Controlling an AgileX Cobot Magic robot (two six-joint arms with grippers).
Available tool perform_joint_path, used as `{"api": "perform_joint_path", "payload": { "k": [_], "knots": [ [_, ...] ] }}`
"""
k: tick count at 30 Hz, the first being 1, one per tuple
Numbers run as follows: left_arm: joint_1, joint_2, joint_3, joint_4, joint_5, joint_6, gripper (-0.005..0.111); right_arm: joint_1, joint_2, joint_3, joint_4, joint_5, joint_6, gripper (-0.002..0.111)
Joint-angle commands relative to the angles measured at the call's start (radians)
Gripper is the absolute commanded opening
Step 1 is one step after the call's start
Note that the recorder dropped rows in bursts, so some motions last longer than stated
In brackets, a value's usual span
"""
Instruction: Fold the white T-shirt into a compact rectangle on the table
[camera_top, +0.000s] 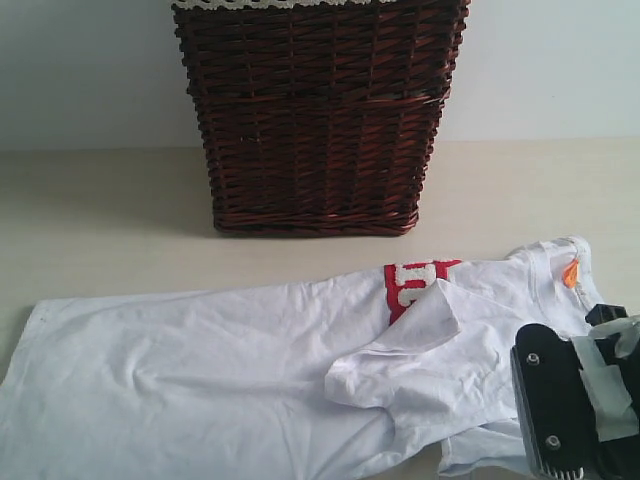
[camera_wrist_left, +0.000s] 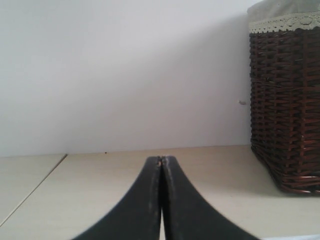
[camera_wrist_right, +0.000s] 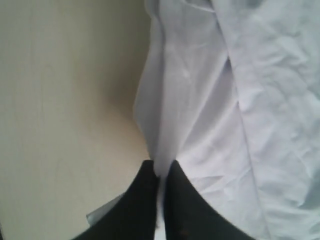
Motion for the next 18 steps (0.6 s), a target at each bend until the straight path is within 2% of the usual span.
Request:
{"api": "perform_joint_path", "payload": {
  "k": [1, 7, 18],
  "knots": [
    [0.002, -0.006, 0.000, -0.007, 0.000, -0.006, 0.000, -0.004, -0.010, -0.002, -0.010, -0.113, 0.007, 0.000],
    [0.002, -0.006, 0.000, -0.007, 0.000, -0.006, 0.000, -0.004, 0.020, -0.002, -0.019, -0.298, 0.005, 0.000],
    [0.002, -0.006, 0.000, -0.007, 0.000, -0.006, 0.000, -0.004, 0.215, -0.002, -0.114, -0.593, 0.005, 0.000]
  ]
}}
